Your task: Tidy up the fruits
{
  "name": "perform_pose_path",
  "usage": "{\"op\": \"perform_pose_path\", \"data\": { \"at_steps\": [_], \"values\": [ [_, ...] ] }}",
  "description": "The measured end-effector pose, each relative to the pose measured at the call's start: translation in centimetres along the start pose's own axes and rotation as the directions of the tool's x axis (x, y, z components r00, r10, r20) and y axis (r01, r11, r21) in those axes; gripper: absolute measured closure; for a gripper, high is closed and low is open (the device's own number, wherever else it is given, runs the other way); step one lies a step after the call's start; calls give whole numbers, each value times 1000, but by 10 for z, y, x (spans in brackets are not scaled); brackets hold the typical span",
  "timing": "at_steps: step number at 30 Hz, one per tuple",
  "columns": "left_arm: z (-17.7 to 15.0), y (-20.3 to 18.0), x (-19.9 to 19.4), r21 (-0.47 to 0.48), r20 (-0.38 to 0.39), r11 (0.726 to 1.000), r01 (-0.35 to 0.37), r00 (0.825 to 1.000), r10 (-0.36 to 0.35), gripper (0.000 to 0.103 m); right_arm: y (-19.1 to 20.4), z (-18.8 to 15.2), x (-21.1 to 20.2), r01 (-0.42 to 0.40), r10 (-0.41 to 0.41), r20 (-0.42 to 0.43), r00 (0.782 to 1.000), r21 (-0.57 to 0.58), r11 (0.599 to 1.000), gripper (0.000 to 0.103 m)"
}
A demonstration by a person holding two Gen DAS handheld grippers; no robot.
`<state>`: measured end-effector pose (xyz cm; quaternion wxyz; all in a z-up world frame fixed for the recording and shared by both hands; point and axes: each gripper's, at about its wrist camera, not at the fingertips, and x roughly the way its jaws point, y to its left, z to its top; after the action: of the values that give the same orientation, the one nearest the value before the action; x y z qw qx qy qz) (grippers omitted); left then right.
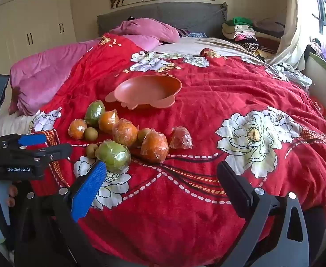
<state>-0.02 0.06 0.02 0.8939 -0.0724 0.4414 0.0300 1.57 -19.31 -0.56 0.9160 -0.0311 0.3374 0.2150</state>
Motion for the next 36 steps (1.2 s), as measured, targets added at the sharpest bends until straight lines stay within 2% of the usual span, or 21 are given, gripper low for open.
{"op": "perform_pose_path", "data": {
  "at_steps": [36],
  "values": [
    [1, -1, -6, 5, 4, 1000, -2, 1000, 2, 8, 2, 0, 0, 1, -1, -13, 1000, 1, 1000, 4]
  ]
}}
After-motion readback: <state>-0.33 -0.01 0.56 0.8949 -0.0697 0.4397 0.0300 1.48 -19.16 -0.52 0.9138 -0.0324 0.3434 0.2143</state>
